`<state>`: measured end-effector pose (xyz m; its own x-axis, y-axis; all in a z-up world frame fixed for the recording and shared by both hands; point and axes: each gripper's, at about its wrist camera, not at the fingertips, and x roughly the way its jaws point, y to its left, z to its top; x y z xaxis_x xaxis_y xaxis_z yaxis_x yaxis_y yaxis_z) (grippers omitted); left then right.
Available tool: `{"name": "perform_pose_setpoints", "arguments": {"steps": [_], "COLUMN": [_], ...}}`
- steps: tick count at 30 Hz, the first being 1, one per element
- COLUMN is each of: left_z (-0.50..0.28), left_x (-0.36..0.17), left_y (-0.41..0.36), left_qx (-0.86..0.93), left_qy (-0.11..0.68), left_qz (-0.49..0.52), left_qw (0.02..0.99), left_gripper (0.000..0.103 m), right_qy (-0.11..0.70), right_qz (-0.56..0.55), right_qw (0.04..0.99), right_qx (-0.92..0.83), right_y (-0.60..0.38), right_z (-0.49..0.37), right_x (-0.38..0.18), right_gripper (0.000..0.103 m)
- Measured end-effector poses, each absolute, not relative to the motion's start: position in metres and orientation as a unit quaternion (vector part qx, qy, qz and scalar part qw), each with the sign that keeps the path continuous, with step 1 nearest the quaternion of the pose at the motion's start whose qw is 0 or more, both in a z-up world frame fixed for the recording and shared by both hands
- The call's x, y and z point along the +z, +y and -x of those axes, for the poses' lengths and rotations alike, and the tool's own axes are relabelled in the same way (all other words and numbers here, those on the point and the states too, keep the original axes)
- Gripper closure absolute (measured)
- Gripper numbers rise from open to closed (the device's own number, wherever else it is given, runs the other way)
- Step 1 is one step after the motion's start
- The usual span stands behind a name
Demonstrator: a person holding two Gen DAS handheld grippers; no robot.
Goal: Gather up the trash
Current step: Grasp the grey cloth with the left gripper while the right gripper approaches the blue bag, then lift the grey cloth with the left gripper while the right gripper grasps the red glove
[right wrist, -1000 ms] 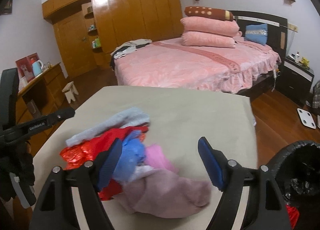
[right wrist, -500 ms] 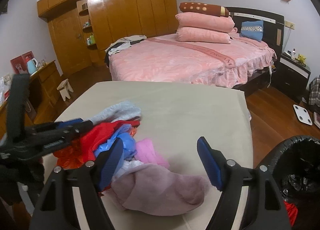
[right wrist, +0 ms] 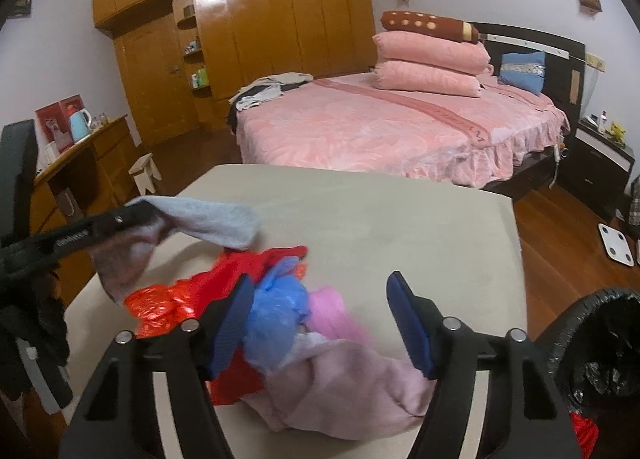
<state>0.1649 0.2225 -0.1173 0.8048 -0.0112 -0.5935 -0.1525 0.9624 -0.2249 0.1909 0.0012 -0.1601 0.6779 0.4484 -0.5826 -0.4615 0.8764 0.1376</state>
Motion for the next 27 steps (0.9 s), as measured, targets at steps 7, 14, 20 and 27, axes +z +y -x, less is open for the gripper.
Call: {"name": "perform_pose_setpoints", "arguments": {"steps": [7,14,20,27], "left_z": [-0.129,-0.109,-0.106,-0.107], "left_x": [-0.117,-0.125,-0.131,-0.125], "left_y": [0.245,0.269,0.264,0.249], "left_qx": [0.085,0.119,0.105,0.083], "left_qy": [0.306,0.312,0.319,0.312], "left_qz": [0.125,0.139,0.137,0.133], "left_qw": [0.940,0.932,0.932,0.937], "left_gripper": [0.101,0.101,0.100,0.100], "right_qy": [0.324,0.332,0.352,0.335], "right_qz": [0.024,0.045,0.056,0.056], "right_qw": [0.903,0.893,0.885,0.883], "right_qx": [0.282,0.301,0.298,0.323], "right_y": [0.030,0.054,0.066,0.064], "right_z": [-0.181,-0.173,-0.175,-0.165], "right_x": [-0.166,-0.171,-0.185,-0.170], "right_gripper": [0.052,0.061,0.082,0.097]}}
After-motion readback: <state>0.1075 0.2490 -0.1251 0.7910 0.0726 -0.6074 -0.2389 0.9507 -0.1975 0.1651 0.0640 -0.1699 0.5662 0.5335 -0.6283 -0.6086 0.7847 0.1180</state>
